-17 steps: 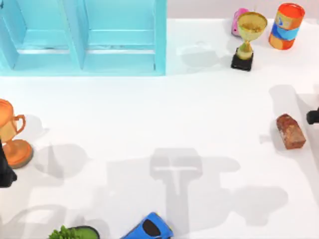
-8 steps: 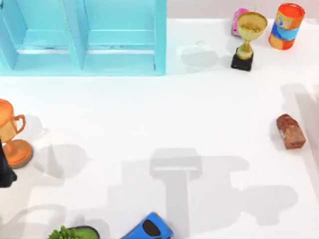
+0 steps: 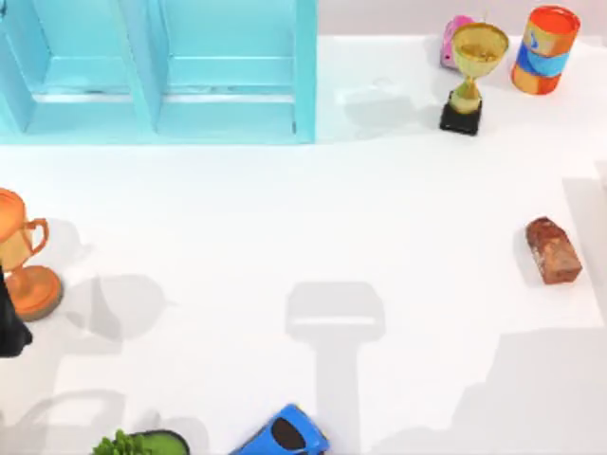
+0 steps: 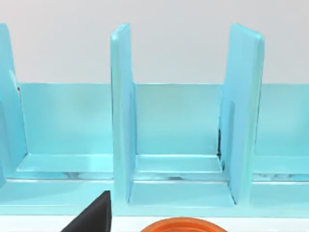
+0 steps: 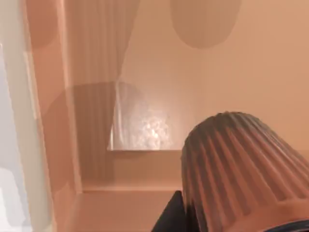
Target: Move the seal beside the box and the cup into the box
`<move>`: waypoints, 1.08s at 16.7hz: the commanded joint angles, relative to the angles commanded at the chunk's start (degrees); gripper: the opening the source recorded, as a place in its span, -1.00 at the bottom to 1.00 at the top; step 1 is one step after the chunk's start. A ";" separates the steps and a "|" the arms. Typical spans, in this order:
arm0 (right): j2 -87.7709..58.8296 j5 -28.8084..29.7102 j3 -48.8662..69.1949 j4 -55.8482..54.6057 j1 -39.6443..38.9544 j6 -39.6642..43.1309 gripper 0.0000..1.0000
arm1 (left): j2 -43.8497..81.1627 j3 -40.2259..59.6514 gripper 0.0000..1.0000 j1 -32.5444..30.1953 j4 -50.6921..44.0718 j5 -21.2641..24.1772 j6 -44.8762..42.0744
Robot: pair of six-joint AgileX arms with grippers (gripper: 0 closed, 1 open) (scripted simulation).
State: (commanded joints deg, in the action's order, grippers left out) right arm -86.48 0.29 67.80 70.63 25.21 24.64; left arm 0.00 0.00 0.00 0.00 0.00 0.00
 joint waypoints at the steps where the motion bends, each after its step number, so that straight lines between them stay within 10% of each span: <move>1: 0.39 0.05 -0.58 -0.41 2.96 2.97 -1.00 | 0.00 0.00 1.00 0.00 0.00 0.00 0.00; 18: -1.18 0.22 -12.29 -15.28 8.57 8.57 -1.00 | 0.00 0.00 1.00 0.00 0.00 0.00 0.00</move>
State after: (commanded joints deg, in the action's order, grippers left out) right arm -87.66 0.51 55.51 55.34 33.77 33.21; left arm 0.00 0.00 0.00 0.00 0.00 0.00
